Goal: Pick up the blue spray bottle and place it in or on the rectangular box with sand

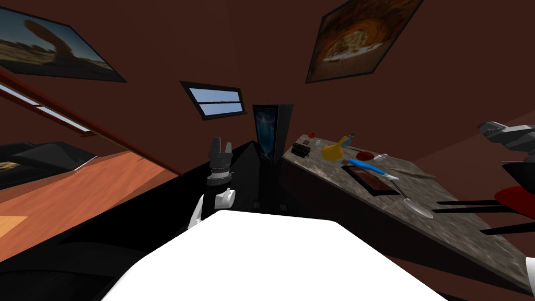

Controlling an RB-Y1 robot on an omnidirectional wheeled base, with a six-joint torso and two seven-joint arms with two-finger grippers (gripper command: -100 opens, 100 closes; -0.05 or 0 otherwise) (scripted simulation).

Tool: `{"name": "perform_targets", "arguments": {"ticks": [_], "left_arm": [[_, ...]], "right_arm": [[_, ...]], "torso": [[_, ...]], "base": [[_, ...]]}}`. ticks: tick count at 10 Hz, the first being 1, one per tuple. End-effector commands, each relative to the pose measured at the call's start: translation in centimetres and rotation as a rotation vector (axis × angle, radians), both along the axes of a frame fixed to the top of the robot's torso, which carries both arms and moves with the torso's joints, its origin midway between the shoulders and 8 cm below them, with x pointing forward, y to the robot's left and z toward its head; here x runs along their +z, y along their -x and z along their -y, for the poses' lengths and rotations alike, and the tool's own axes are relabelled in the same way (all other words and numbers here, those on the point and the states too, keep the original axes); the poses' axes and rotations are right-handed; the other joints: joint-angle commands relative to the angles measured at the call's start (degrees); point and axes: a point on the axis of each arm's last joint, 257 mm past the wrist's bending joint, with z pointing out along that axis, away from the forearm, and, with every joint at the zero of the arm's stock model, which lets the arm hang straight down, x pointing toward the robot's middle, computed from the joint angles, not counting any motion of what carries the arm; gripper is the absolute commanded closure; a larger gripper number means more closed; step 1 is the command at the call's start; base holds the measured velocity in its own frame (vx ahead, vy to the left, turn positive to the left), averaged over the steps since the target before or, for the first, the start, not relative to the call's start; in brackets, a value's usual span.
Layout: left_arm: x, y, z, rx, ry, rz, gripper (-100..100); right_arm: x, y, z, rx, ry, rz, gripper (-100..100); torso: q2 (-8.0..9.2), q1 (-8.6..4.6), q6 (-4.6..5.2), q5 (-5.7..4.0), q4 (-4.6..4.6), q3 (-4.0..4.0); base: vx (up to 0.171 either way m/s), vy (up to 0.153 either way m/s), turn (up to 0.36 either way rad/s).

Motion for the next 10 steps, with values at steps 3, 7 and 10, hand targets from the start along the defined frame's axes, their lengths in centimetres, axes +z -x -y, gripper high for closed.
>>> {"name": "perform_targets", "arguments": {"ticks": [3,7,10], "left_arm": [[0.0,0.0,0.0,0.0,0.0,0.0,0],[0.0,0.0,0.0,0.0,0.0,0.0,0],[0.0,0.0,0.0,0.0,0.0,0.0,0]], "right_arm": [[1.1,0.3,0.6,-0.003,-0.011,0.02,-100],[2.3,2.1,2.4,-0.019,-0.01,-0.004,-100],[2.9,2.8,3.0,-0.02,-0.019,0.007,-100]], "torso": [[0.03,0.03,0.01,0.01,0.01,0.02],[-0.05,0.15,0.01,0.04,-0.01,-0.03],[-0.02,0.13,0.0,0.03,0.0,-0.01]], "base": [[0.003,0.005,0.01],[0.026,0.03,0.03],[0.015,0.022,0.016]]}}
